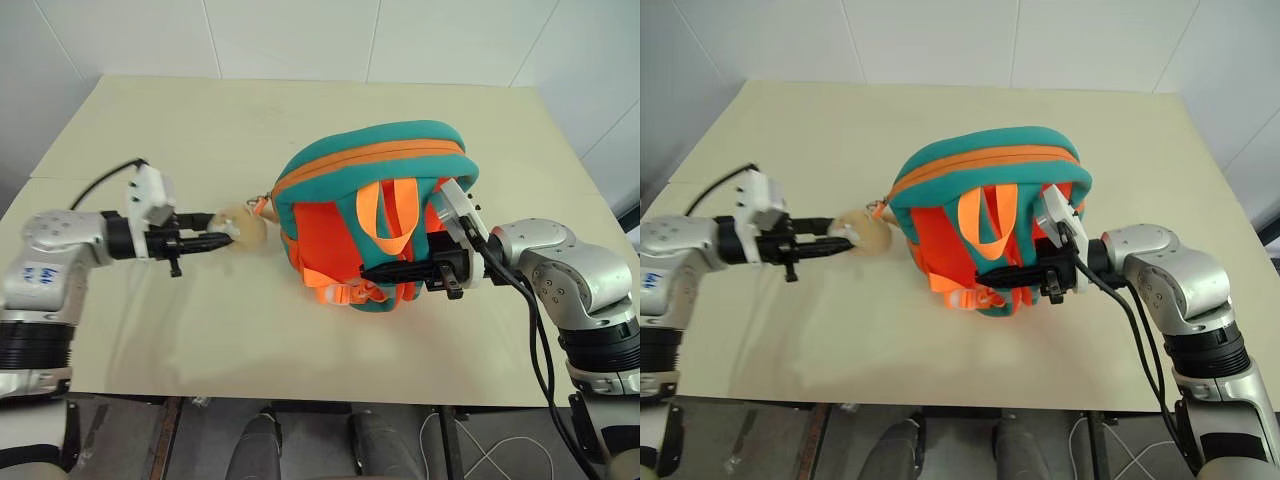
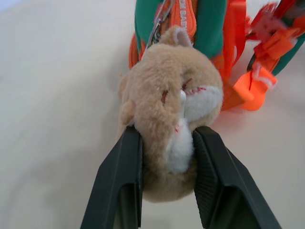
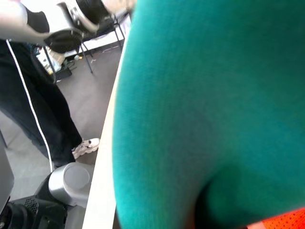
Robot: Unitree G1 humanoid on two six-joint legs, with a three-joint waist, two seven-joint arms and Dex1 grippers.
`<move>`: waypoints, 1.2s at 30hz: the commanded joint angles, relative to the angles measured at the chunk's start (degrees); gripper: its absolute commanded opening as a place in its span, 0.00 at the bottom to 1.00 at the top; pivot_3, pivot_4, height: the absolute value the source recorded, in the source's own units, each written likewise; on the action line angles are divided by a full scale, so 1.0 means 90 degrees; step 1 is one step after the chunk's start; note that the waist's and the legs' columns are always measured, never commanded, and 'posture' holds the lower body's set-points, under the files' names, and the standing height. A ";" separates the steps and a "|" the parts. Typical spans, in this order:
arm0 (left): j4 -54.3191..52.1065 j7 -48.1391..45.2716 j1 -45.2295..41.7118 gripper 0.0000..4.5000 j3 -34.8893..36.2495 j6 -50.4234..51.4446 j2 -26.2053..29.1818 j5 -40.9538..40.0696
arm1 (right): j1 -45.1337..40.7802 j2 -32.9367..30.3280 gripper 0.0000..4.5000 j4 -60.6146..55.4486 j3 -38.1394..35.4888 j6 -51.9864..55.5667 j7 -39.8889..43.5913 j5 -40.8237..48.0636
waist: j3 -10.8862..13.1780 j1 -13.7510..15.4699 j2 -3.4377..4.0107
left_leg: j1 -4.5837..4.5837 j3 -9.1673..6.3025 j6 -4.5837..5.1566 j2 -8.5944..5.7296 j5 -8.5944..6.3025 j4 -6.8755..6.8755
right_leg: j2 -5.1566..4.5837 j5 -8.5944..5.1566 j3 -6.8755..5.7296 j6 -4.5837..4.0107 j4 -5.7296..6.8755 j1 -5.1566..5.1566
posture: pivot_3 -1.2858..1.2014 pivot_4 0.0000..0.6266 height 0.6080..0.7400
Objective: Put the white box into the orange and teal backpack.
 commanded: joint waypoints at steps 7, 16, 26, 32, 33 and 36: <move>0.1334 0.0301 0.0307 0.30 -0.0732 -0.1569 -0.1045 0.1119 | 0.0371 0.0220 0.00 -0.0084 -0.0080 -0.0312 -0.0506 -0.0214 | -0.0015 0.0015 0.0016 | 0.0019 -0.0001 0.0001 -0.0002 0.0000 0.0010 | -0.0001 0.0001 0.0000 0.0003 0.0010 0.0019 | 0.52 0.24 1.00; -0.1370 0.0387 0.1488 0.73 0.0663 0.0372 -0.0130 -0.0290 | 0.1203 -0.0012 0.51 -0.0403 -0.1360 -0.1054 -0.1029 -0.0204 | -0.0016 -0.0026 0.0012 | 0.0014 -0.0003 0.0008 -0.0001 0.0006 0.0005 | -0.0005 0.0012 0.0002 0.0012 0.0004 0.0019 | 0.52 0.24 1.00; -0.2922 0.0421 0.2515 1.00 0.1338 0.1318 0.0379 -0.0898 | 0.2198 -0.0961 0.98 0.0238 -0.2230 -0.2119 -0.0590 -0.0838 | -0.0012 0.0005 0.0009 | 0.0016 0.0002 0.0008 -0.0007 0.0006 -0.0004 | -0.0012 0.0008 0.0003 0.0006 -0.0011 0.0024 | 0.52 0.24 1.00; -0.2552 0.0337 0.2188 1.00 0.1384 0.0761 0.0474 -0.0678 | 0.2401 -0.1436 0.98 0.1014 -0.2128 -0.2987 -0.0103 -0.1415 | -0.0012 0.0001 0.0009 | 0.0023 0.0003 0.0009 -0.0005 0.0007 -0.0006 | -0.0009 0.0006 0.0001 0.0001 -0.0015 0.0029 | 0.52 0.24 1.00; -0.2514 0.0317 0.2157 1.00 0.1379 0.0707 0.0467 -0.0673 | 0.2390 -0.1414 0.98 0.1107 -0.2147 -0.3099 -0.0146 -0.1477 | -0.0012 0.0001 0.0009 | 0.0022 0.0004 0.0009 -0.0005 0.0007 -0.0006 | -0.0009 0.0007 0.0002 0.0002 -0.0018 0.0030 | 0.52 0.24 1.00; -0.2489 0.0321 0.2128 1.00 0.1333 0.0615 0.0430 -0.0647 | 0.2416 -0.1386 0.98 0.1195 -0.2227 -0.3197 -0.0210 -0.1523 | -0.0012 -0.0039 0.0009 | 0.0021 0.0010 0.0011 -0.0006 0.0005 -0.0008 | -0.0012 0.0007 0.0006 0.0004 -0.0021 0.0028 | 0.52 0.24 1.00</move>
